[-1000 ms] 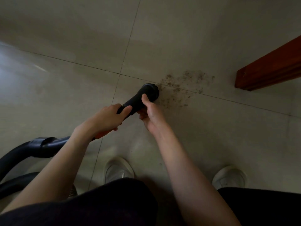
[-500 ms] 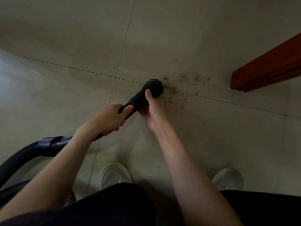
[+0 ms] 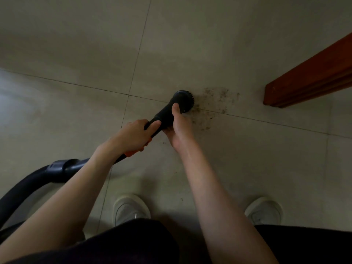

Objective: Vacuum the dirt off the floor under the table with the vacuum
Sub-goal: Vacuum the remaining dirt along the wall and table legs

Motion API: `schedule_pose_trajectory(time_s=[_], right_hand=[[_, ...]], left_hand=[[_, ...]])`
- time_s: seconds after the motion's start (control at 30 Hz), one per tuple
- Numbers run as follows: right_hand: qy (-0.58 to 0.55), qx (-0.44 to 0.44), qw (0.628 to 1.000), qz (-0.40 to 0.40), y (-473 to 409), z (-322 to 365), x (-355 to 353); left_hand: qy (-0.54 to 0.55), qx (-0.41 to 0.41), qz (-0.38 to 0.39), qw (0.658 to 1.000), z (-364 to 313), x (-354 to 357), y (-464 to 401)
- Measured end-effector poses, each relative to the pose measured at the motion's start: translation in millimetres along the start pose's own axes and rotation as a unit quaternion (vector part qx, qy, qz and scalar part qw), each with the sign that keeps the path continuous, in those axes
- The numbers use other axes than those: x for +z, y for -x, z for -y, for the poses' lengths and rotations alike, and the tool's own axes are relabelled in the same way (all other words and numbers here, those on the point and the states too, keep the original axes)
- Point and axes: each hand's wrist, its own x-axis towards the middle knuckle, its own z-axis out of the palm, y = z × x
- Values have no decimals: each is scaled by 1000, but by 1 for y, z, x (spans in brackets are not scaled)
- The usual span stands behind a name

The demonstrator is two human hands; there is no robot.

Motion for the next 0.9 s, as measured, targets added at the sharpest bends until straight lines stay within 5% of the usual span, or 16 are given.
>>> schedule_pose_trajectory(time_s=[0.9], right_hand=[[-100,-42,994,-7,-29,47,-6]], left_hand=[[-28,16,-20,999,-63,-21,-32]])
